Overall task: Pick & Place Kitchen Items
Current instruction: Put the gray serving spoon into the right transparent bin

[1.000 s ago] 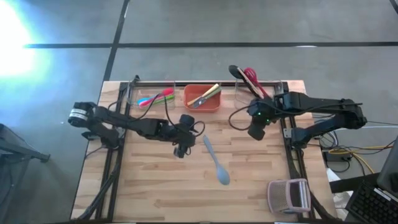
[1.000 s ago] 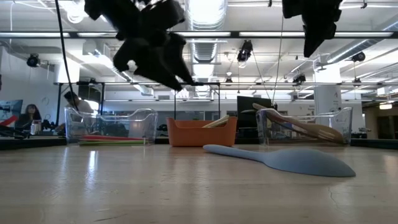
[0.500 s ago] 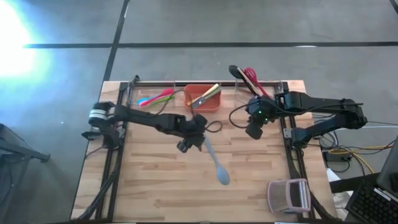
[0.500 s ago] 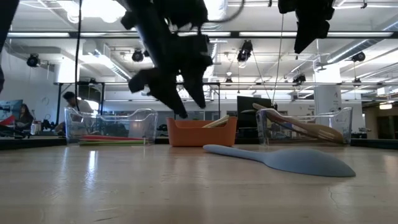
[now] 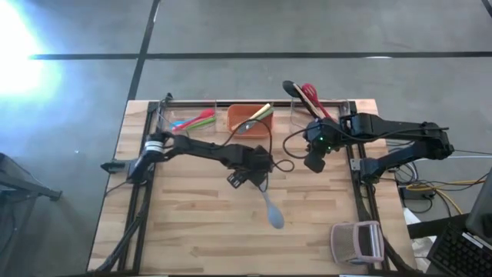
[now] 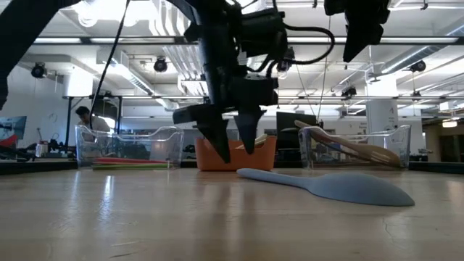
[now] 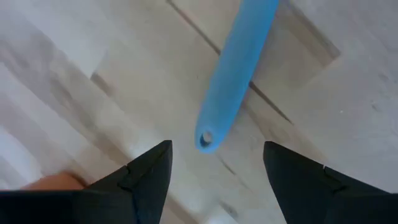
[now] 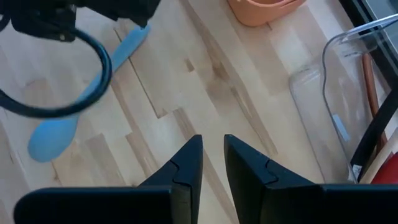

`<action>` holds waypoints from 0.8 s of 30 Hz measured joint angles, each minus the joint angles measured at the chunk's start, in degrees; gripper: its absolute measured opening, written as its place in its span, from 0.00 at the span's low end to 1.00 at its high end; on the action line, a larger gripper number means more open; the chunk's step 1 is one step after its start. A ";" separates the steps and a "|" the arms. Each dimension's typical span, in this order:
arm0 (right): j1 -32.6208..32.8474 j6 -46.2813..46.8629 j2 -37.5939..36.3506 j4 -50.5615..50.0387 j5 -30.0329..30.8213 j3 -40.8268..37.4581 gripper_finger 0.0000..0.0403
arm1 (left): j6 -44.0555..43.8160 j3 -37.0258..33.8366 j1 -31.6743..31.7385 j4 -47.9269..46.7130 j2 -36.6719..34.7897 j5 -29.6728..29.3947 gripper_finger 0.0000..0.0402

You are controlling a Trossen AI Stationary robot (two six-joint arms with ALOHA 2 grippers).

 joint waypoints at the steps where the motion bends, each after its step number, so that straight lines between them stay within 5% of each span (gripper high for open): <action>1: 0.00 -0.04 0.00 0.00 0.01 -0.02 0.15 | 0.50 0.84 0.00 -0.47 0.66 0.33 0.62; 17: 0.00 -1.47 0.02 0.04 0.04 -0.15 0.18 | 4.14 3.50 0.03 -0.97 6.63 2.16 0.58; 24: 0.00 -2.08 0.02 0.20 0.07 -0.15 0.15 | 5.43 3.54 0.13 -1.42 7.55 4.63 0.49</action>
